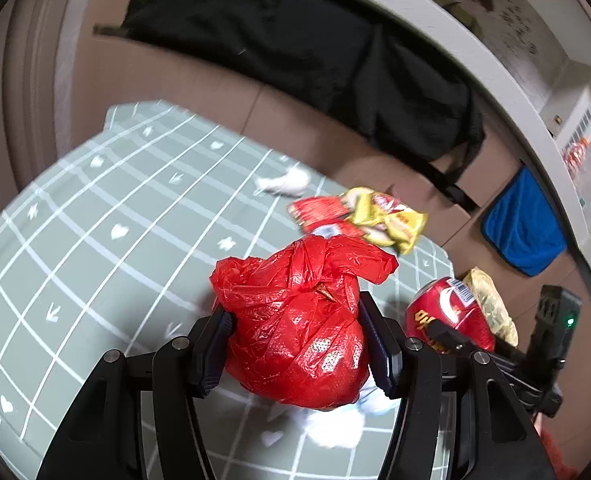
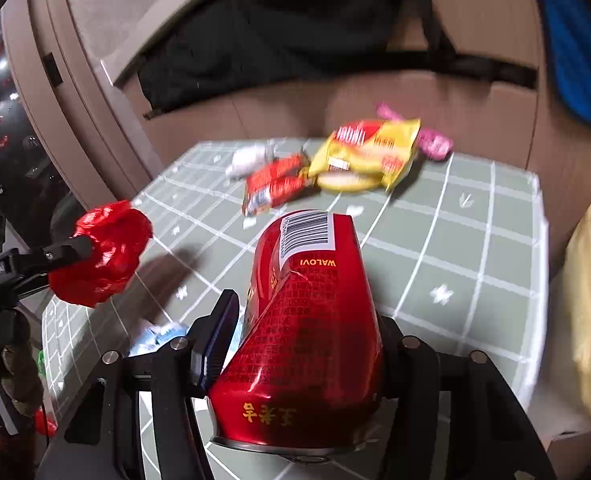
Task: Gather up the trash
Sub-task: 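Grasp the red can with the right tool while the left tool holds the bag, then carry the bag and can over the yellow bin and release both tools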
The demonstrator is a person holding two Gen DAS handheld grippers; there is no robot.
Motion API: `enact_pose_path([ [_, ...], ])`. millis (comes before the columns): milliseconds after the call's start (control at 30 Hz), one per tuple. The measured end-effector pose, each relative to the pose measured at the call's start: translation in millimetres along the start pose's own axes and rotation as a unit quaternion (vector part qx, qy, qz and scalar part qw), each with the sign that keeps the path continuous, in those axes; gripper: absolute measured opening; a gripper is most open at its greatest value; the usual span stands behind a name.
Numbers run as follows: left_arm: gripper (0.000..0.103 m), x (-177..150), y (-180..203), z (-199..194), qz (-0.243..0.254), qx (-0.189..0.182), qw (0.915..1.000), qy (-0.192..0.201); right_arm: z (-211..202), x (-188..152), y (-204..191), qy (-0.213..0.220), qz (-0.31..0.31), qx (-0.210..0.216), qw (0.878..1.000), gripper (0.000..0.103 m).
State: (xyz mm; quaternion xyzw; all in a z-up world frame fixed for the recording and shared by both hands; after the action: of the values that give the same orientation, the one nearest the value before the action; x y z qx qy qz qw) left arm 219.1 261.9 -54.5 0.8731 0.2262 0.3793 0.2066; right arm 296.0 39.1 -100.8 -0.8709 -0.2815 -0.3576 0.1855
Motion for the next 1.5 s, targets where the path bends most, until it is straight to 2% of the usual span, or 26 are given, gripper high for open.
enact_pose_path([
  [233,0.059,-1,65,-5,0.07,0.0,0.9963,0.05,-30,19,10,0.029,-0.02,-0.008,0.999,0.054],
  [467,0.059,-13,104,4,0.095,-0.011,0.9943,0.048,-57,30,18,0.057,-0.034,-0.011,0.998,0.054],
  [600,0.059,-16,125,5,0.114,-0.007,0.9915,0.062,-75,33,24,0.076,-0.038,-0.018,0.996,0.054],
  [867,0.059,-4,202,-3,0.172,-0.021,0.9761,0.132,-136,54,61,0.138,-0.054,-0.061,0.987,0.054],
  [1067,0.059,-4,270,-5,0.193,-0.061,0.9642,0.172,-196,64,108,0.176,-0.056,-0.114,0.976,0.054],
  [1367,0.059,-36,357,16,0.254,-0.116,0.947,0.159,-257,40,174,0.182,-0.026,-0.183,0.966,0.054],
  [1500,0.059,-54,381,29,0.262,-0.13,0.9461,0.14,-270,26,196,0.178,-0.007,-0.2,0.963,0.054],
])
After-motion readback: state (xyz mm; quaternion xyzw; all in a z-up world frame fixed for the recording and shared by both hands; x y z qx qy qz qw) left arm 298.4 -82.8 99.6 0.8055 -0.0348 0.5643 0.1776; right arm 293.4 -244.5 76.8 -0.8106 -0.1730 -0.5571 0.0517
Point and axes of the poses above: each gripper's, at about its wrist camera, not at the fingertips, and z roughly the way its jaws point, y to its right, x to its top, the point moved 4 cm from there along z, roughly the way its jaws point, and after that the axes turned 9 degrees about -z, right-handed, at the moved point
